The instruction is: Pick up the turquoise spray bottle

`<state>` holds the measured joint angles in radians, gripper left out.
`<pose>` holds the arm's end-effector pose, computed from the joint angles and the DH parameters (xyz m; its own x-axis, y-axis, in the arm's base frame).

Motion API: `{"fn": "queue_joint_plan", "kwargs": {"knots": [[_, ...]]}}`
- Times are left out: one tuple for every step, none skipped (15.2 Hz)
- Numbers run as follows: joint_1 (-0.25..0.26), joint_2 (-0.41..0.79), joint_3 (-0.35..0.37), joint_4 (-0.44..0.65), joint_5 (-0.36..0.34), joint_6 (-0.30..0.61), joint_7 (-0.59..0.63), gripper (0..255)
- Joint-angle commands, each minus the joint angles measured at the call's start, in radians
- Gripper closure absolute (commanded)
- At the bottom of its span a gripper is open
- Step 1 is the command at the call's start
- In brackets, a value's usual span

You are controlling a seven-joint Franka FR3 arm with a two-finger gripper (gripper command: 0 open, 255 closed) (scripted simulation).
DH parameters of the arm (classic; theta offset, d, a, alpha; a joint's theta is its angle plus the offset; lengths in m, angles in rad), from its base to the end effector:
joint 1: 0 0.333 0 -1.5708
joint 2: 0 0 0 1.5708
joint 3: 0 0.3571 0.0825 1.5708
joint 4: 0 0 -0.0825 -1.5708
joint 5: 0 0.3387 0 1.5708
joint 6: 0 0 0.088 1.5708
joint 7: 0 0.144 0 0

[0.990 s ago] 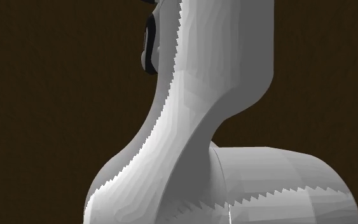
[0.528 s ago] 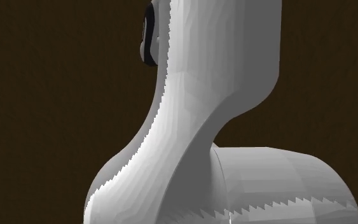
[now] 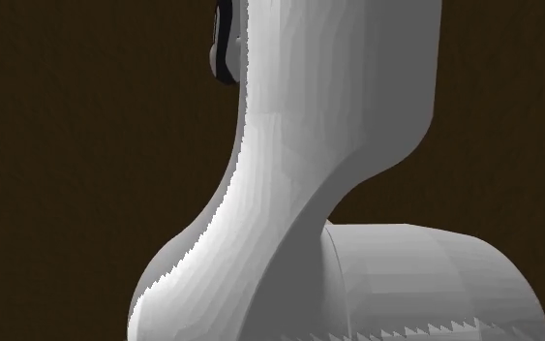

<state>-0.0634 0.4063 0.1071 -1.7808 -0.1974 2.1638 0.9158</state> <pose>0.6265 0.0072 0.3558 0.7195 -0.6901 0.0786 -0.6945 -0.7135 0.0925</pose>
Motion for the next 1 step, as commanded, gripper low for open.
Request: {"fn": "queue_joint_plan", "kwargs": {"knots": [[-0.001,-0.004,0.0,0.002,0.001,-0.006,-0.002,255]]}}
